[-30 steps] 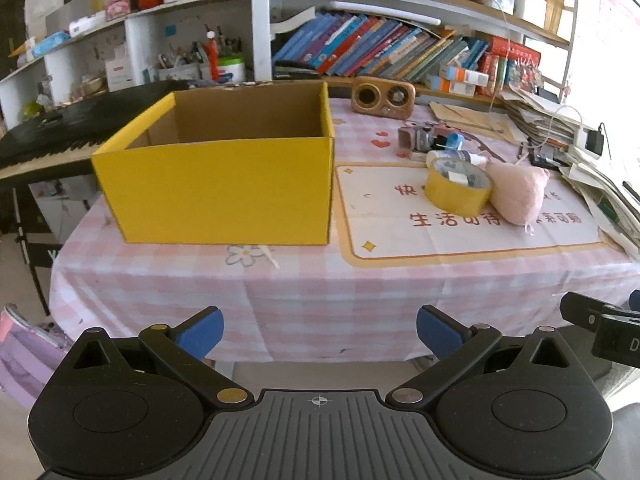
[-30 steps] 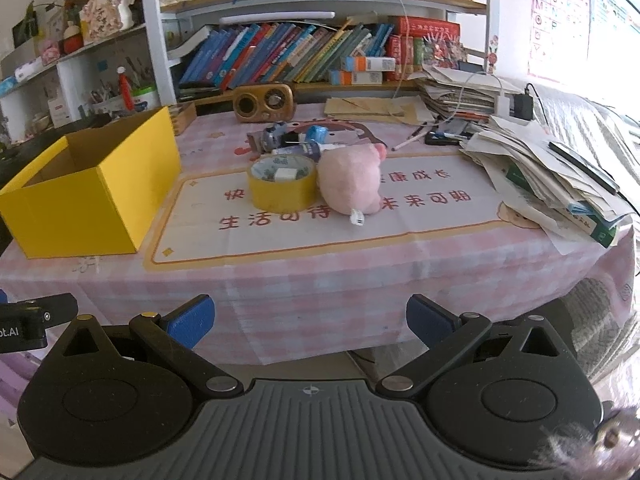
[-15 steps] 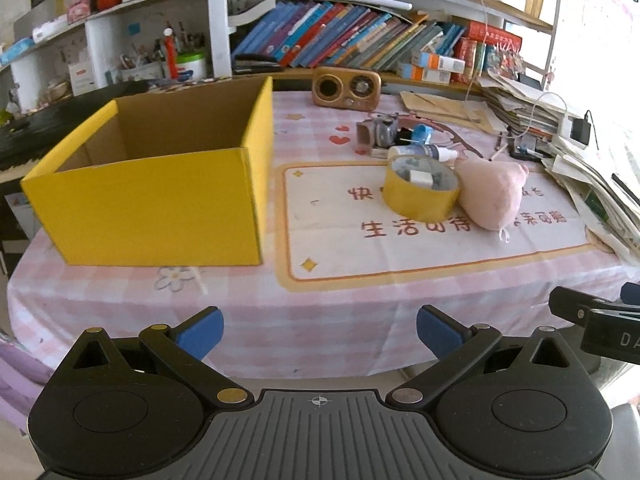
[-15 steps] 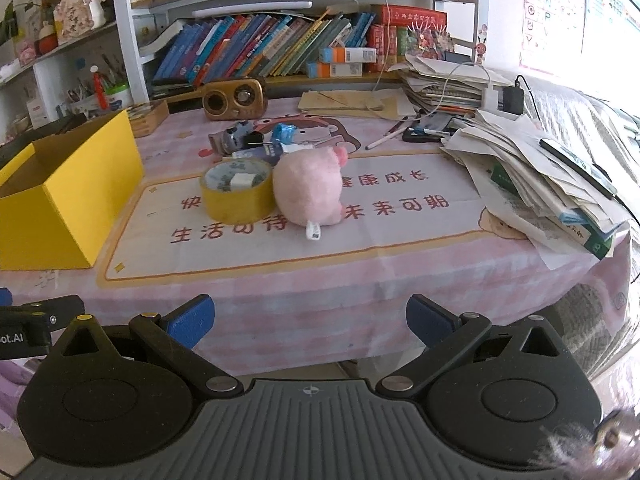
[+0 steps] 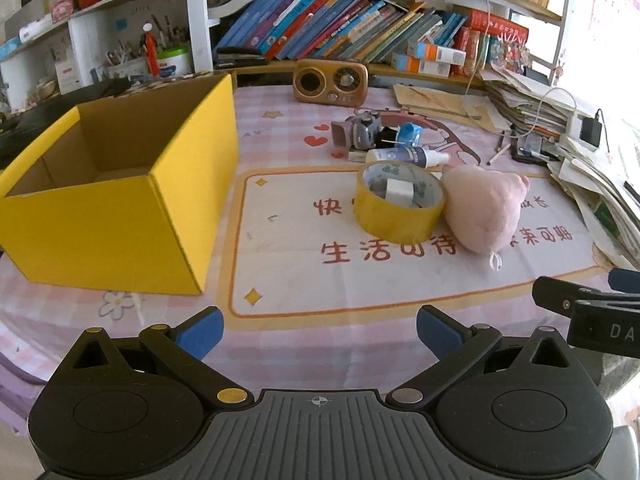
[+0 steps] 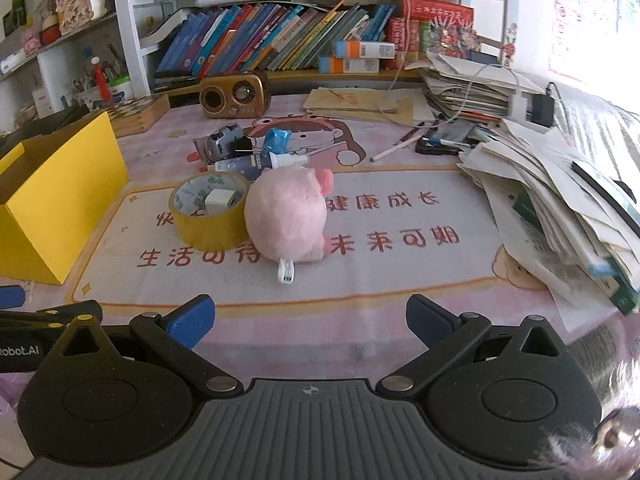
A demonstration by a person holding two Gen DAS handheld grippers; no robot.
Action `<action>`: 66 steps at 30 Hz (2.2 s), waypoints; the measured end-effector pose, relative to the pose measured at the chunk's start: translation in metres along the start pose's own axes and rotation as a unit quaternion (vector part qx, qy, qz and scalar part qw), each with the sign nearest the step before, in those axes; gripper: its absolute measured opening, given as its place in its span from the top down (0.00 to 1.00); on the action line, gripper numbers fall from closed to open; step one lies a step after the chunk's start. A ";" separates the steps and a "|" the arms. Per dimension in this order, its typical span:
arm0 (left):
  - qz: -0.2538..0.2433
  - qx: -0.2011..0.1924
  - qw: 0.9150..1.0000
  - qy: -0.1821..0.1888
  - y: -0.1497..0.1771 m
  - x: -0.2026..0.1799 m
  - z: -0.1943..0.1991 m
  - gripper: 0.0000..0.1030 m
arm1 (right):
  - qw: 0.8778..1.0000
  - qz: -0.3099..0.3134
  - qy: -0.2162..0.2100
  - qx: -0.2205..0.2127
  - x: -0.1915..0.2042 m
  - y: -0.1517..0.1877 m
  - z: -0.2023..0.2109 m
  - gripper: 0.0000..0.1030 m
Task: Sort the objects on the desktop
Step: 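Reach the right tool to the pink plush pig and grasp it, then grasp the yellow tape roll with the left tool while the right tool lifts the pig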
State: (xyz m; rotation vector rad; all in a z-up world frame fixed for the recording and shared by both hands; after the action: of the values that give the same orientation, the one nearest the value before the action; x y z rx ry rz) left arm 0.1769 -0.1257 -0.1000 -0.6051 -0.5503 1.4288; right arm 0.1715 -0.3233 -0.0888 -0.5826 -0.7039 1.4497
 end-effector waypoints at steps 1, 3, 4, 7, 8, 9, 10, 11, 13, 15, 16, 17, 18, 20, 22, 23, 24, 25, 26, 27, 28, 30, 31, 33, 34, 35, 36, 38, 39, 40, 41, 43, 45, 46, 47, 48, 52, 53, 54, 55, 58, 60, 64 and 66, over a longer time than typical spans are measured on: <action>0.000 0.002 1.000 -0.003 -0.001 -0.002 -0.002 0.00 | 1.000 0.001 -0.004 0.001 -0.002 -0.002 -0.003 0.00; 0.001 0.005 1.000 -0.010 -0.004 -0.005 -0.005 0.00 | 1.000 0.005 -0.013 0.002 -0.004 -0.007 -0.009 0.01; 0.002 0.007 1.000 -0.014 -0.005 -0.006 -0.006 0.00 | 1.000 0.006 -0.019 0.003 -0.004 -0.010 -0.013 0.02; 0.005 0.011 1.000 -0.024 -0.008 -0.008 -0.010 0.00 | 0.999 0.013 -0.036 0.004 -0.004 -0.018 -0.023 0.02; 0.006 0.012 1.000 -0.027 -0.009 -0.009 -0.011 0.00 | 0.999 0.015 -0.042 0.005 -0.004 -0.022 -0.027 0.02; 0.006 0.012 0.999 -0.030 -0.010 -0.010 -0.012 0.00 | 0.999 0.018 -0.048 0.006 -0.002 -0.024 -0.031 0.02; 0.007 0.012 0.999 -0.032 -0.012 -0.011 -0.013 0.00 | 0.998 0.021 -0.053 0.007 -0.001 -0.027 -0.035 0.02; 0.007 0.012 0.999 -0.035 -0.013 -0.011 -0.014 0.00 | 0.998 0.023 -0.058 0.009 0.000 -0.029 -0.038 0.02; 0.009 0.011 0.999 -0.040 -0.017 -0.012 -0.016 0.00 | 0.997 0.027 -0.068 0.012 0.002 -0.033 -0.046 0.02; 0.011 0.011 0.999 -0.045 -0.021 -0.012 -0.018 0.00 | 0.997 0.029 -0.076 0.015 0.004 -0.038 -0.054 0.02; 0.012 0.011 0.999 -0.047 -0.022 -0.012 -0.019 0.00 | 0.996 0.031 -0.080 0.016 0.005 -0.041 -0.058 0.02; 0.012 0.010 0.999 -0.050 -0.024 -0.012 -0.020 0.00 | 0.996 0.032 -0.083 0.018 0.005 -0.044 -0.062 0.02; 0.012 0.010 0.999 -0.053 -0.025 -0.012 -0.020 0.00 | 0.996 0.033 -0.085 0.019 0.006 -0.046 -0.066 0.02; 0.011 0.009 0.998 -0.058 -0.028 -0.012 -0.021 0.00 | 0.995 0.036 -0.090 0.020 0.007 -0.051 -0.075 0.02; 0.012 0.009 0.998 -0.061 -0.031 -0.013 -0.022 0.00 | 0.995 0.040 -0.092 0.024 0.009 -0.054 -0.083 0.02; 0.011 0.009 0.998 -0.063 -0.032 -0.013 -0.023 0.00 | 0.994 0.042 -0.093 0.026 0.010 -0.056 -0.088 0.03; 0.011 0.010 0.998 -0.064 -0.033 -0.013 -0.024 0.00 | 0.994 0.044 -0.093 0.030 0.010 -0.057 -0.092 0.04; 0.011 0.010 0.998 -0.065 -0.034 -0.013 -0.024 0.00 | 0.994 0.046 -0.094 0.034 0.010 -0.056 -0.096 0.05; 0.010 0.011 0.998 -0.066 -0.035 -0.014 -0.025 0.00 | 0.994 0.048 -0.093 0.038 0.010 -0.057 -0.100 0.07; 0.010 0.011 0.998 -0.066 -0.035 -0.014 -0.026 0.00 | 0.993 0.050 -0.092 0.044 0.010 -0.056 -0.104 0.09; 0.009 0.012 0.998 -0.067 -0.036 -0.015 -0.027 0.00 | 0.993 0.052 -0.092 0.051 0.009 -0.055 -0.107 0.12; 0.009 0.014 0.998 -0.067 -0.038 -0.017 -0.029 0.00 | 0.993 0.056 -0.088 0.061 0.006 -0.053 -0.113 0.30; 0.008 0.015 0.998 -0.067 -0.038 -0.018 -0.031 0.00 | 0.992 0.056 -0.094 0.064 0.005 -0.051 -0.114 0.35; 0.007 0.017 0.998 -0.064 -0.040 -0.022 -0.035 0.00 | 0.992 0.056 -0.097 0.061 0.001 -0.053 -0.114 0.41; 0.006 0.018 0.998 -0.062 -0.041 -0.024 -0.037 0.00 | 0.992 0.057 -0.099 0.058 -0.001 -0.054 -0.113 0.43; 0.005 0.019 0.998 -0.060 -0.042 -0.026 -0.039 0.00 | 0.992 0.054 -0.101 0.053 -0.004 -0.056 -0.111 0.44; 0.003 0.019 0.998 -0.057 -0.043 -0.029 -0.041 0.00 | 0.992 0.051 -0.101 0.047 -0.007 -0.059 -0.109 0.45; 0.000 0.019 0.999 -0.051 -0.046 -0.035 -0.045 0.00 | 0.994 0.047 -0.096 0.035 -0.016 -0.064 -0.105 0.46; -0.001 0.019 0.999 -0.049 -0.047 -0.037 -0.048 0.00 | 0.994 0.045 -0.092 0.030 -0.021 -0.066 -0.103 0.46; -0.002 0.019 0.999 -0.047 -0.048 -0.039 -0.050 0.00 | 0.995 0.042 -0.088 0.026 -0.027 -0.068 -0.101 0.46; -0.003 0.018 0.999 -0.048 -0.050 -0.041 -0.053 0.00 | 0.995 0.039 -0.084 0.023 -0.033 -0.069 -0.099 0.46; -0.004 0.016 0.999 -0.044 -0.054 -0.045 -0.060 0.00 | 0.996 0.034 -0.079 0.021 -0.042 -0.070 -0.096 0.46; -0.005 0.016 0.999 -0.039 -0.056 -0.049 -0.068 0.00 | 0.996 0.027 -0.077 0.020 -0.051 -0.070 -0.093 0.46; -0.007 0.015 0.999 -0.036 -0.058 -0.051 -0.072 0.00 | 0.997 0.024 -0.076 0.019 -0.054 -0.070 -0.091 0.46; -0.009 0.013 0.999 -0.035 -0.059 -0.053 -0.075 0.00 | 0.997 0.021 -0.076 0.018 -0.058 -0.070 -0.090 0.46; -0.012 0.012 0.999 -0.034 -0.062 -0.055 -0.080 0.01 | 0.997 0.018 -0.075 0.017 -0.061 -0.071 -0.089 0.46; -0.030 0.003 0.999 -0.026 -0.070 -0.067 -0.097 0.01 | 0.997 0.015 -0.072 0.015 -0.069 -0.071 -0.086 0.46; -0.038 0.001 0.999 -0.025 -0.072 -0.071 -0.102 0.01 | 0.997 0.014 -0.071 0.016 -0.071 -0.071 -0.086 0.46; -0.043 0.001 0.999 -0.025 -0.073 -0.074 -0.107 0.01 | 0.997 0.014 -0.070 0.017 -0.072 -0.070 -0.084 0.46; -0.051 0.000 0.998 -0.024 -0.075 -0.077 -0.112 0.01 | 0.997 0.015 -0.070 0.019 -0.073 -0.069 -0.084 0.46; -0.073 -0.004 0.997 -0.027 -0.077 -0.083 -0.124 0.01 | 0.997 0.017 -0.072 0.023 -0.075 -0.067 -0.084 0.46; -0.083 -0.002 0.996 -0.030 -0.078 -0.085 -0.132 0.01 | 0.997 0.019 -0.073 0.023 -0.075 -0.066 -0.083 0.46; -0.091 0.002 0.995 -0.038 -0.079 -0.085 -0.142 0.01 | 0.997 0.019 -0.074 0.025 -0.077 -0.064 -0.083 0.46; -0.096 0.002 0.995 -0.033 -0.078 -0.088 -0.144 0.02 | 0.997 0.018 -0.073 0.025 -0.077 -0.064 -0.082 0.46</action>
State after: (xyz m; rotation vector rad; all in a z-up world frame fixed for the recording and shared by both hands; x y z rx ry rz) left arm 0.3251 -0.2247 -0.1518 -0.4893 -0.6417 1.2710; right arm 0.2759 -0.3984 -0.1035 -0.4551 -0.7727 1.5511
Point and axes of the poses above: each gripper's, at about its wrist camera, not at the fingertips, and z roughly against the way its jaws point, x to its left, y to its underside, the point moved 8 cm from there along -z, roughly the way its jaws point, and after that the axes turned 1 degree about -y, right-handed, at the moved point
